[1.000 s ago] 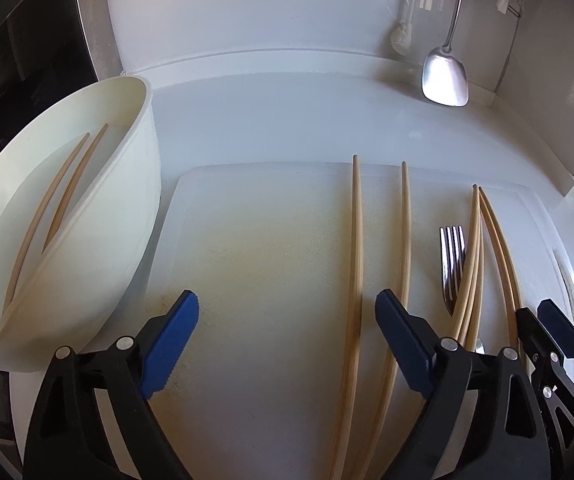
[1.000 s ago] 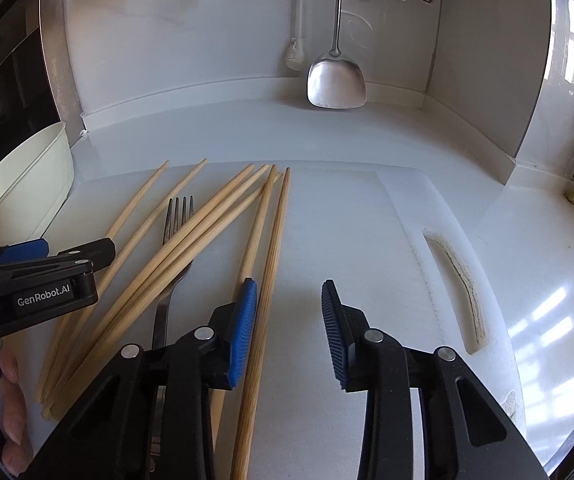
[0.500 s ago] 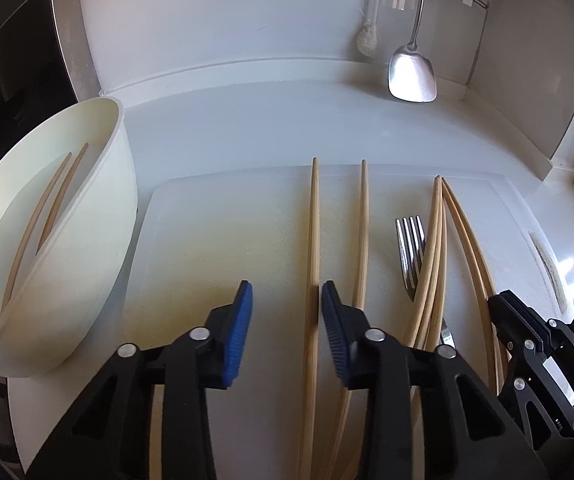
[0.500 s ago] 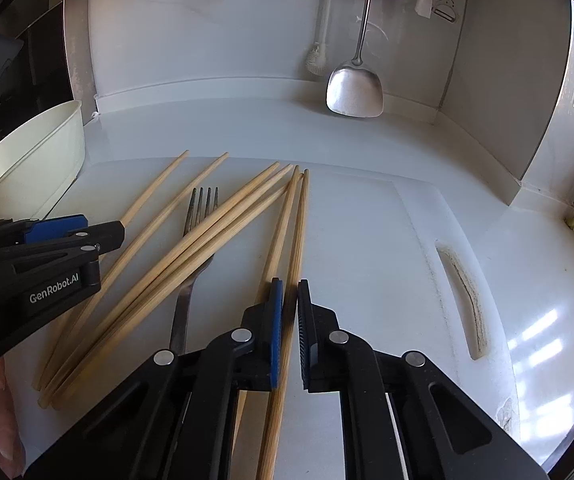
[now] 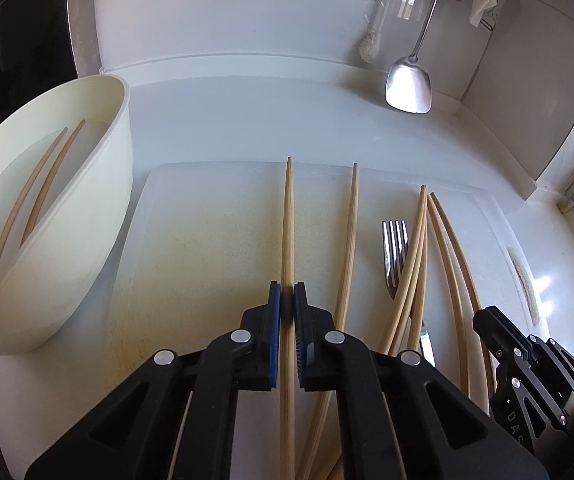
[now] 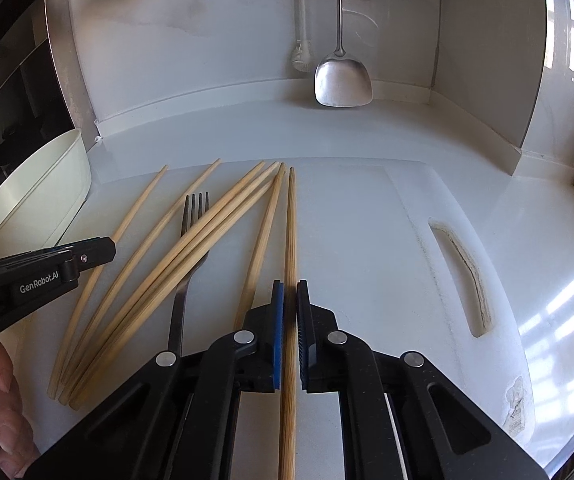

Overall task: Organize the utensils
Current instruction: 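Close the left tool on a chopstick while the right tool grasps another chopstick, then carry the left tool's chopstick over the white bowl while the right tool carries its own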

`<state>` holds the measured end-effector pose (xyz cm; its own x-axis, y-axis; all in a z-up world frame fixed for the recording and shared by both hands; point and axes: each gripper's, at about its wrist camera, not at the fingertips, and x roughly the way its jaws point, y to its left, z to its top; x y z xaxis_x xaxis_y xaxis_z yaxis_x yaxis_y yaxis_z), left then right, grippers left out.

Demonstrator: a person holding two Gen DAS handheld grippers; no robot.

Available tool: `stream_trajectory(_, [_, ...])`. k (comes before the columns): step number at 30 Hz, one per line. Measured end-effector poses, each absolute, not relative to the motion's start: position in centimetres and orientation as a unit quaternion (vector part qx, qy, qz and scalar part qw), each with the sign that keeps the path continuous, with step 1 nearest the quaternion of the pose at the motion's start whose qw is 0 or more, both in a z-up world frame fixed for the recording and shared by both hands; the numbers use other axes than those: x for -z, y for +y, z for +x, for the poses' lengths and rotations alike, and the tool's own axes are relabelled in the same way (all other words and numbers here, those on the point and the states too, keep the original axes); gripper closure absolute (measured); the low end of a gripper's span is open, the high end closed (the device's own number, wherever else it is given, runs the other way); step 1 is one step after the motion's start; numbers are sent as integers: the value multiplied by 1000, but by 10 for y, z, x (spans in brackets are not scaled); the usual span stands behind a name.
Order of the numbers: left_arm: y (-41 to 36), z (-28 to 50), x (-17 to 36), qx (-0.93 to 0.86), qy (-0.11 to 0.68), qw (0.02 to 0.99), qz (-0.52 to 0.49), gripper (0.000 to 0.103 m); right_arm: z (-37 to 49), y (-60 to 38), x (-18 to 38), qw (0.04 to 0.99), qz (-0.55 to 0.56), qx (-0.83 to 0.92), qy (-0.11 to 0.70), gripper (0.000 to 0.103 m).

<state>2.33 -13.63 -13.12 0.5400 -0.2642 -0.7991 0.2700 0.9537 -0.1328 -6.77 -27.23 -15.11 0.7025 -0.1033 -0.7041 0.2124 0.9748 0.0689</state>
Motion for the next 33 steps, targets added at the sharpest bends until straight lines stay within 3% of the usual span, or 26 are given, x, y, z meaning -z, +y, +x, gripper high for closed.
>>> stream_trajectory(8, [-126,17,108,146,451,880,-15,96,-71,-280,131,923,81,84,367,97])
stream_trajectory(19, [-111,-10,33,121,434,891,-43,96,-78,-280,52,940,45,44,336,97])
stream_trajectory(33, [12,-18,-31,8,405,910,-86,96,-33,-173,-26,950,10,-106,294,97])
